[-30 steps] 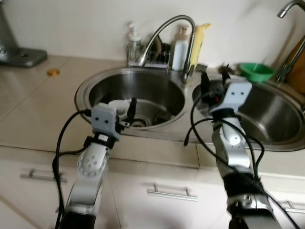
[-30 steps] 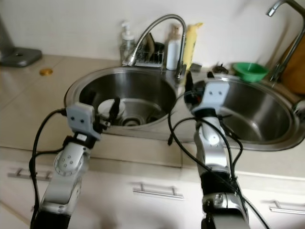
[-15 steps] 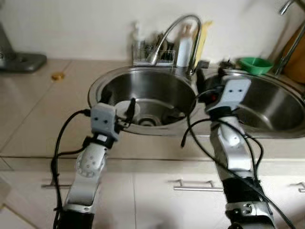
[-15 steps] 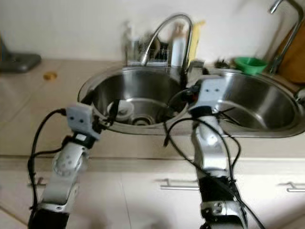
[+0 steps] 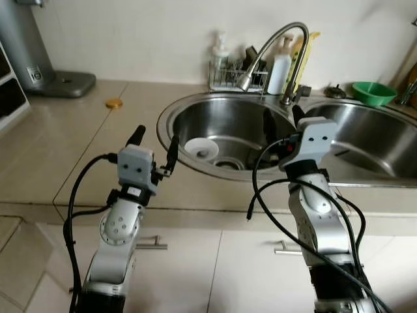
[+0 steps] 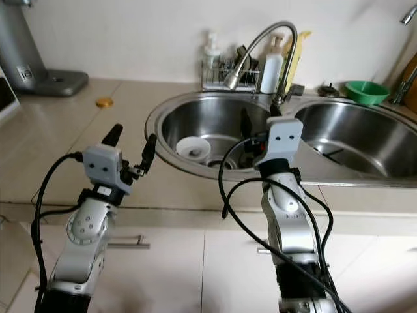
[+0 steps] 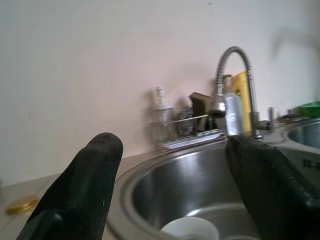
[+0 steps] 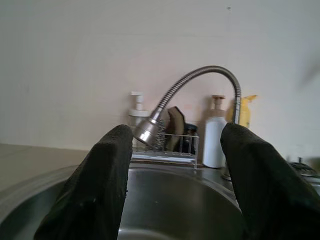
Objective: Kitchen organization
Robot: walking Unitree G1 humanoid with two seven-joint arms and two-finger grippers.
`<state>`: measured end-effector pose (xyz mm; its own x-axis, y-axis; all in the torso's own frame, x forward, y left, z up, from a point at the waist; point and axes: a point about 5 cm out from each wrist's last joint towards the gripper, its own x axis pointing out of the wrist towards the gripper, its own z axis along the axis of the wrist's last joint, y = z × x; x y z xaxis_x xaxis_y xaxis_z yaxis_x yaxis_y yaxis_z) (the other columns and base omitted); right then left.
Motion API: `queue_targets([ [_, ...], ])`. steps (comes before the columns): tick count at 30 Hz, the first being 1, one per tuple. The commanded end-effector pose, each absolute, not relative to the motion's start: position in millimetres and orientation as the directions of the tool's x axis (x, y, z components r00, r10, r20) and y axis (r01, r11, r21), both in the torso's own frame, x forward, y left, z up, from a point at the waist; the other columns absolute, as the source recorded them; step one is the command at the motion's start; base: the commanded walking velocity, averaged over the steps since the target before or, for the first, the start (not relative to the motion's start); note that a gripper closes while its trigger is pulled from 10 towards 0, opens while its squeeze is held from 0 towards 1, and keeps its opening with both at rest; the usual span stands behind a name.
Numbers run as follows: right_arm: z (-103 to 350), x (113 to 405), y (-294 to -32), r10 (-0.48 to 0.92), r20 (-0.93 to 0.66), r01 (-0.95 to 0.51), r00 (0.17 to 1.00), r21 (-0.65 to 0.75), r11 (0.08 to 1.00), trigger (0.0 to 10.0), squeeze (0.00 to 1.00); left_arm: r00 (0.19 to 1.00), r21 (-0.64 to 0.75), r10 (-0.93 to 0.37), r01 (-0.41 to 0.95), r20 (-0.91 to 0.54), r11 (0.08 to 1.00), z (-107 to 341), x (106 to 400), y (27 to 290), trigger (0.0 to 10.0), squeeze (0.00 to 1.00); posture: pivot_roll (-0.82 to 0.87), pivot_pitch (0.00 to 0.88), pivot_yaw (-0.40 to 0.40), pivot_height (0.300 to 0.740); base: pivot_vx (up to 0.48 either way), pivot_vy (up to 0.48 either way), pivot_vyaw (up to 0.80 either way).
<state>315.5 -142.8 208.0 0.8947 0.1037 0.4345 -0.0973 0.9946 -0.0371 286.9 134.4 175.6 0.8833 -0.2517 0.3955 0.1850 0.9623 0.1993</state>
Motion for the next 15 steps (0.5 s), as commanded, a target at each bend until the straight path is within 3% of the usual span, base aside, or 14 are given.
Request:
queue_targets([
  [1, 211, 311, -148, 0.084, 0.449, -0.067, 0.890, -0.054, 0.996, 10.0, 0.00, 0.865, 0.219, -0.292, 0.217, 0.407, 0.951, 178, 286, 124, 10.0, 0.00, 0.07, 0.000, -0.027, 0.740, 0.000, -0.480, -0.80],
  [10, 196, 296, -150, 0.094, 0.411, -0.068, 0.907, -0.077, 0.995, 10.0, 0.00, 0.860, 0.219, -0.296, 0.221, 0.416, 0.950, 179, 284, 127, 10.0, 0.00, 0.07, 0.000, -0.018, 0.740, 0.000, -0.480, -0.80],
  [15, 192, 290, -154, 0.086, 0.398, -0.053, 0.913, -0.093, 0.994, 10.0, 0.00, 0.865, 0.188, -0.274, 0.212, 0.421, 0.959, 178, 283, 130, 10.0, 0.00, 0.06, 0.000, -0.016, 0.740, 0.000, 0.000, -0.80],
])
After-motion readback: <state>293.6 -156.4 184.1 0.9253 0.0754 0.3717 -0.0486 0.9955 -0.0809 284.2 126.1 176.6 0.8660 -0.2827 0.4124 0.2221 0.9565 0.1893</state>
